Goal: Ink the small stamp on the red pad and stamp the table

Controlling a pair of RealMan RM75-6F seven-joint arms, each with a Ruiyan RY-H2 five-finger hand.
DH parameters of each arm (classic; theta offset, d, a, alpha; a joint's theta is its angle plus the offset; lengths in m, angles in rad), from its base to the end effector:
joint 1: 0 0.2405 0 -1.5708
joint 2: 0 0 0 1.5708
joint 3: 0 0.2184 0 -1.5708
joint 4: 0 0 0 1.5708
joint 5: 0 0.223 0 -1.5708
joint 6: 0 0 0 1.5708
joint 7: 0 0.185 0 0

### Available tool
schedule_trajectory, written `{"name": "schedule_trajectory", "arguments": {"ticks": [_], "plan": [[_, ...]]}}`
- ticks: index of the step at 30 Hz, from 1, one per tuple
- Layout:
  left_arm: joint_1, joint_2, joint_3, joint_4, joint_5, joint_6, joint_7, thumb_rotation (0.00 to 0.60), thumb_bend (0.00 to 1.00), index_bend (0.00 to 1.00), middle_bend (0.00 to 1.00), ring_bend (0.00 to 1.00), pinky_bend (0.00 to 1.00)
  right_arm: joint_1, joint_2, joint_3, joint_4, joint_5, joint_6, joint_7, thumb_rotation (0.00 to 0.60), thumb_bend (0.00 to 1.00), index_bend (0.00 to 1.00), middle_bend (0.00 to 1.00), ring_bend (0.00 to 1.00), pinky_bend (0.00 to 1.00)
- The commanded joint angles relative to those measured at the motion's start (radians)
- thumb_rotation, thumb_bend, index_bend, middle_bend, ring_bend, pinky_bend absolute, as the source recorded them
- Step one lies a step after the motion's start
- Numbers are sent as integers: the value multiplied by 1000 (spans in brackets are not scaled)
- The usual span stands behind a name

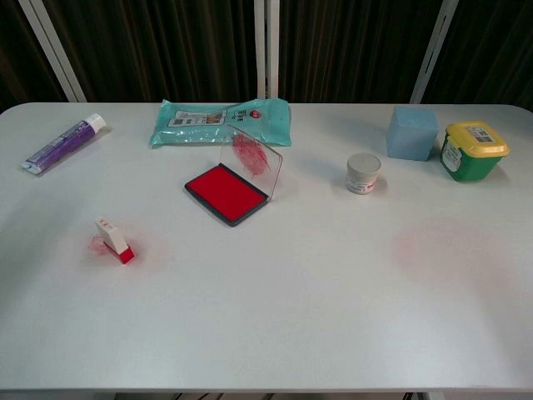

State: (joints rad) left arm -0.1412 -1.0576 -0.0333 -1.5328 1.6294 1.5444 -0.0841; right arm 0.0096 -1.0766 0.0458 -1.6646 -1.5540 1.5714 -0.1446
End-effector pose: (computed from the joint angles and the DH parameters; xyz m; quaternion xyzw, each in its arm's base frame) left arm -0.2673 0.2320 0.1534 -0.6430 -0.3142 -0.4217 0.5569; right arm -0.2760 -0.1976 0.1477 0.6040 -0.3339 0.3602 0.6276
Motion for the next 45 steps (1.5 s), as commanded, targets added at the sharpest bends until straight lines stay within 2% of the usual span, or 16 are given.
{"name": "schedule_trajectory", "arguments": {"ticks": [1,10,12,13,14,15,16,17,18,20,21,23,26,30,33,45], "plan": [[-2,0,0,0,-1,-3,-1,36,91,100,99,77,142,0,-1,-1,1,-1,-3,0,600,66,0,0,0,0],[2,7,5,-10,7,4,8,36,91,100,99,77,142,6,3,-7,-3,-8,-18,-8,600,66,0,0,0,0],[1,0,-2,-1,20,26,11,70,91,101,99,77,142,6,5,-9,-5,-7,-22,-10,600,66,0,0,0,0],[0,-6,-7,7,31,42,8,104,91,101,99,77,142,6,5,-9,-6,-5,-23,-10,600,66,0,0,0,0],[-2,-16,-14,18,44,63,4,209,92,103,99,78,149,5,5,-9,-6,-3,-24,-9,600,66,0,0,0,0],[-3,-31,-24,39,60,92,2,278,93,108,101,85,165,5,4,-9,-7,0,-24,-7,600,66,0,0,0,0],[-5,-45,-32,57,71,114,0,378,94,123,112,120,220,4,4,-8,-7,1,-25,-5,600,66,0,0,0,0],[-8,-58,-39,73,80,131,-4,469,97,147,136,201,331,5,4,-8,-6,2,-25,-4,600,66,0,0,0,0],[-13,-71,-42,88,94,146,-28,530,109,177,181,343,498,6,4,-7,-5,3,-26,-4,600,66,0,0,0,0],[-21,-83,-36,102,106,145,-61,597,142,219,275,612,776,8,4,-5,-2,3,-28,-4,600,66,0,0,0,0],[-27,-86,-24,102,111,125,-77,600,166,236,321,729,885,9,4,-4,-1,2,-28,-2,600,66,0,0,0,0],[-38,-85,-8,95,112,86,-78,600,192,248,354,815,956,11,4,-3,-1,0,-30,1,600,66,0,0,0,0],[-64,-92,10,91,131,31,-46,600,205,235,344,853,975,15,5,-4,0,-4,-35,0,600,65,0,0,0,0],[-115,-122,22,104,168,-42,22,600,204,191,231,855,977,18,0,-6,0,-12,-36,1,600,66,0,0,0,0],[-155,-158,29,130,177,-106,41,600,201,196,179,840,965,16,-3,-10,-1,-19,-31,1,600,66,0,0,0,0],[-262,-330,78,302,236,-221,38,600,192,204,156,835,961,-2,15,-17,-3,-34,-1,11,600,67,0,0,0,0]]}}
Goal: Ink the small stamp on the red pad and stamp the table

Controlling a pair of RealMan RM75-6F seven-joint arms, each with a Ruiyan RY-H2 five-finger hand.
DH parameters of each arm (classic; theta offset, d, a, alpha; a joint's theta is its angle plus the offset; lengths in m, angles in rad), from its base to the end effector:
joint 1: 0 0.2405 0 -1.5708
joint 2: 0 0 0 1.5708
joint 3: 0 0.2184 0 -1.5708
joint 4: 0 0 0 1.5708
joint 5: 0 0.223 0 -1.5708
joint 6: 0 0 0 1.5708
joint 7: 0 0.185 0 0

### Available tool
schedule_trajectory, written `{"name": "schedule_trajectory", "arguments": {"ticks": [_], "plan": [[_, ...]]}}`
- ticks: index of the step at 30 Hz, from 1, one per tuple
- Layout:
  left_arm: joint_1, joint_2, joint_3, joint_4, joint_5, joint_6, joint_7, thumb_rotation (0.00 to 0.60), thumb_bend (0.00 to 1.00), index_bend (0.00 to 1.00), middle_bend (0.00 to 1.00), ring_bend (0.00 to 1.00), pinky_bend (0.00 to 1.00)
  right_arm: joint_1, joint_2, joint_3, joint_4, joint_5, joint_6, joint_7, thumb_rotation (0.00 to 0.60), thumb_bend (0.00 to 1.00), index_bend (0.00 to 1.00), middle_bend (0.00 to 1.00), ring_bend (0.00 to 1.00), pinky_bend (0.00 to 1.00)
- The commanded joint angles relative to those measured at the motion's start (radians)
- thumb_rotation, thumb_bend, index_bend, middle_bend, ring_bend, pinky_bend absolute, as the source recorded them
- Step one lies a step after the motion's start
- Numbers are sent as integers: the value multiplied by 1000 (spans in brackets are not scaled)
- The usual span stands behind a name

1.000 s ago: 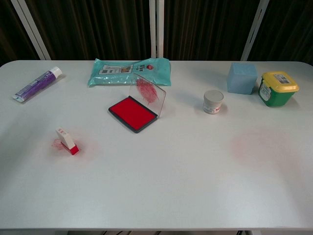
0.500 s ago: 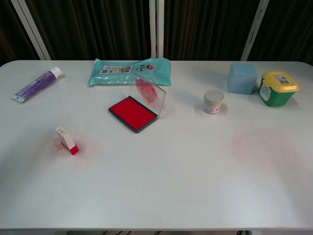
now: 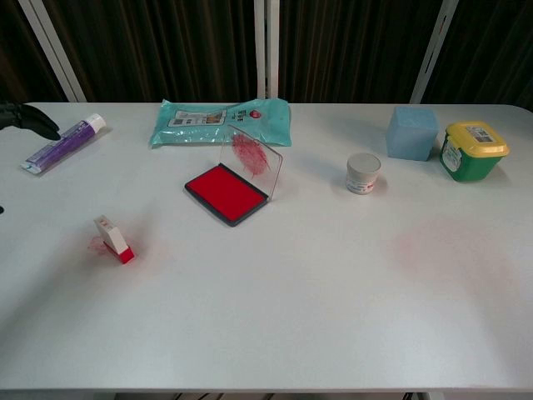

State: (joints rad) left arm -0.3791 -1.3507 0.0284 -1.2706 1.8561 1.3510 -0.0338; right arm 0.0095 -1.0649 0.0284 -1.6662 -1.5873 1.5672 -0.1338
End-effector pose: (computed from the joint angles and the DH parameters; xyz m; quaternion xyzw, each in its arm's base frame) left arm -0.2183 0.2652 0.0297 -0.7892 -0.2302 -0.4068 0.3984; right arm -0.2731 -0.1938 0.1447 0.6177 -0.3331 0.3610 0.6141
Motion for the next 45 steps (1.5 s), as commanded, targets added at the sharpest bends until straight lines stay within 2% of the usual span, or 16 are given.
{"name": "schedule_trajectory", "arguments": {"ticks": [1,12,20,28,35,45], "plan": [[-30,-48,20,51,9,-36,-18,600,192,204,156,835,961,-3,5,1,-3,-1,5,0,600,66,0,0,0,0],[-91,-207,55,205,10,-81,-121,600,192,223,172,868,990,3,-4,3,0,14,-15,-17,600,66,0,0,0,0],[-132,-291,73,320,24,-95,-104,600,193,272,236,874,992,2,11,6,-7,23,-19,-19,600,71,0,0,0,0],[-152,-309,79,370,-2,-100,-126,600,202,352,319,896,997,4,7,9,-1,45,-33,-20,600,73,0,0,0,0],[-150,-339,88,421,-7,-58,-147,600,228,452,454,896,997,3,6,9,-1,45,-31,-21,600,75,0,0,0,0],[-160,-371,95,470,-24,-47,-164,600,274,467,468,916,1000,2,2,9,6,48,-32,-18,600,76,0,0,0,0]]}}
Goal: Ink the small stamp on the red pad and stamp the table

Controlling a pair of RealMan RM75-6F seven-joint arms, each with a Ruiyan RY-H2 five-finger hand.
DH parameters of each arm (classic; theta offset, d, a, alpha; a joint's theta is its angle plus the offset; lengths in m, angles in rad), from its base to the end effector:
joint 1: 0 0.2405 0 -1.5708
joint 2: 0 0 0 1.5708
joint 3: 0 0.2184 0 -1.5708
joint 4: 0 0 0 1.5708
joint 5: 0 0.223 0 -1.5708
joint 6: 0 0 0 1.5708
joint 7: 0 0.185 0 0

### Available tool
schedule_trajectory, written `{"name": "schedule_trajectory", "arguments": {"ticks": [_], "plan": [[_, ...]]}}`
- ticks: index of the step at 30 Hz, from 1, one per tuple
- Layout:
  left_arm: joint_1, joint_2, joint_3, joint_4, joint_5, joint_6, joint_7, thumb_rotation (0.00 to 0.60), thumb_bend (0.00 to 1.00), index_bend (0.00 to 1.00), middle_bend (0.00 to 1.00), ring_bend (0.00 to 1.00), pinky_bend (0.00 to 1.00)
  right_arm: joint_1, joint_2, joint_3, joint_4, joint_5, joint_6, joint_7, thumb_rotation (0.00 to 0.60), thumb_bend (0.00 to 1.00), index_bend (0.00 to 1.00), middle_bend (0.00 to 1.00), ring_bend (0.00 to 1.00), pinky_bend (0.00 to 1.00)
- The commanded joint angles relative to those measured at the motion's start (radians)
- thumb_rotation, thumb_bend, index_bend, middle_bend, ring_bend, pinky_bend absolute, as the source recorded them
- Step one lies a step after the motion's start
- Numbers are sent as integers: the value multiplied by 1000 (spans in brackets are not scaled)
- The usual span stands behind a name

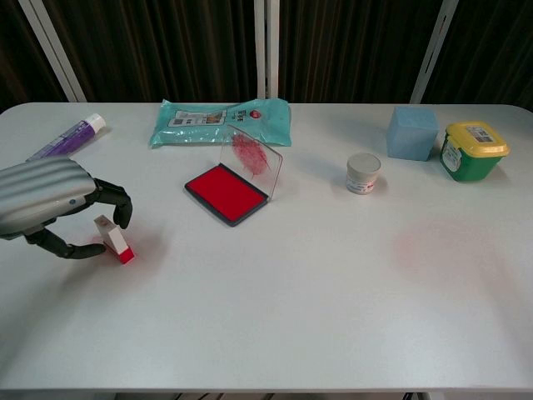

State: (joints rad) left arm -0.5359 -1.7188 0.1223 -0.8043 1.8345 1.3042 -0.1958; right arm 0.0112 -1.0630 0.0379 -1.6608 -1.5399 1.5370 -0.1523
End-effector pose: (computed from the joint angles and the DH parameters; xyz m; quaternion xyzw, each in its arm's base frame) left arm -0.2130 0.2931 -0.0592 -0.8287 -0.2197 -0.3943 0.3308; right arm -0.2834 -0.1965 0.1457 0.6135 -0.3409 0.3382 0.6269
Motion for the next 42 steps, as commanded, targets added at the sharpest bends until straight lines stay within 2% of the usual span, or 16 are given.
{"name": "schedule_trajectory", "arguments": {"ticks": [1,15,32,38,42], "plan": [[-5,-5,2,5,-3,-2,-3,600,281,467,469,916,1000,1,-1,0,1,2,-3,0,600,76,0,0,0,0],[-18,-25,16,29,-16,-3,5,600,297,486,486,919,1000,-1,-4,4,12,15,-4,8,600,82,0,0,0,0],[-22,-30,24,36,-34,0,-6,600,303,553,556,945,1000,-4,-4,1,20,17,-7,12,600,83,0,0,0,0],[-27,-16,19,16,-46,-2,-30,600,364,568,573,945,1000,-4,-2,1,17,15,-6,7,600,83,0,0,0,0],[-48,21,-3,-39,-65,-7,-65,600,379,577,581,946,1000,-2,0,3,13,16,-7,3,600,85,0,0,0,0]]}}
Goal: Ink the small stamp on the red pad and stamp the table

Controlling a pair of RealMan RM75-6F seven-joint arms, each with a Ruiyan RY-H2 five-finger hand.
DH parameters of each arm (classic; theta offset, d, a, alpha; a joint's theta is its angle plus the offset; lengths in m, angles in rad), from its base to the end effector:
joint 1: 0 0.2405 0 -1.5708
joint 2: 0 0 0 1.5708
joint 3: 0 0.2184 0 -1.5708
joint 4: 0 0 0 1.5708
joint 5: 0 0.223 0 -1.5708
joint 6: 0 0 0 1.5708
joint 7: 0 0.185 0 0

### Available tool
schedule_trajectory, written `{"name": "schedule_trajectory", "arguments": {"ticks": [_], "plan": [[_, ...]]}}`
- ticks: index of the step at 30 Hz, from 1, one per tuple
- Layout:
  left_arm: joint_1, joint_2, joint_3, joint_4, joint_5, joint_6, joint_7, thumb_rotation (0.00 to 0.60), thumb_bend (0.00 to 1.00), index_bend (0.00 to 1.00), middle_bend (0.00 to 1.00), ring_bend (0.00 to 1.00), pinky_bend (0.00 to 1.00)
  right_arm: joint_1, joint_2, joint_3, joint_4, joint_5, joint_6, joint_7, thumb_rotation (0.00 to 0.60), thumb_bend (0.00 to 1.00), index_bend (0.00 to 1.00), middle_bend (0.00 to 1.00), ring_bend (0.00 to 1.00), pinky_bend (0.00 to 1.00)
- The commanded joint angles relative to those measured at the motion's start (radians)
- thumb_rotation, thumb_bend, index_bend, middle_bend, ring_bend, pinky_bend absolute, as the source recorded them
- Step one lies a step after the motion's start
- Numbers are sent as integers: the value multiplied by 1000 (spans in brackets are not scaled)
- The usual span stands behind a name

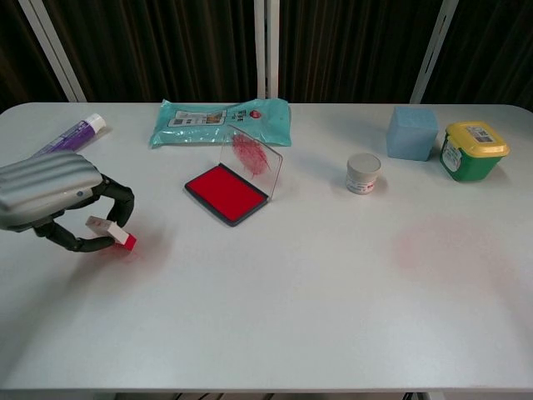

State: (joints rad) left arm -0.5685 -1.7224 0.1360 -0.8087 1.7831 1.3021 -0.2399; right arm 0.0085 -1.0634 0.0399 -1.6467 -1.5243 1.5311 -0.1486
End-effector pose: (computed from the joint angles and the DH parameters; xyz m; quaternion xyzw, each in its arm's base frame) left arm -0.2080 0.3020 -0.0583 -0.8189 -0.2409 -0.4054 0.3272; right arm -0.2897 -0.1962 0.1476 0.6108 -0.3432 0.3301 0.6326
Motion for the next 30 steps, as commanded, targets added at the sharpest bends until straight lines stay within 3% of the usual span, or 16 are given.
{"name": "schedule_trajectory", "arguments": {"ticks": [1,9,15,23,30], "plan": [[-22,35,-23,-51,-19,-11,-25,600,382,580,585,946,1000,1,0,1,-2,0,-1,-2,600,87,0,0,0,0],[-131,146,-121,-272,-119,-183,15,600,392,612,614,947,1000,9,-3,3,-9,-4,-7,-10,600,89,0,0,0,0],[-252,180,-213,-422,-244,-412,93,600,397,613,630,953,1000,10,6,5,-25,-12,1,-13,600,88,0,0,0,0],[-374,84,-322,-359,-418,-603,164,600,410,613,635,956,1000,-6,16,-7,-24,-17,13,-3,600,87,0,0,0,0],[-427,-8,-375,-268,-498,-647,138,600,419,613,635,956,1000,-17,27,-7,-20,-10,25,11,600,87,0,0,0,0]]}}
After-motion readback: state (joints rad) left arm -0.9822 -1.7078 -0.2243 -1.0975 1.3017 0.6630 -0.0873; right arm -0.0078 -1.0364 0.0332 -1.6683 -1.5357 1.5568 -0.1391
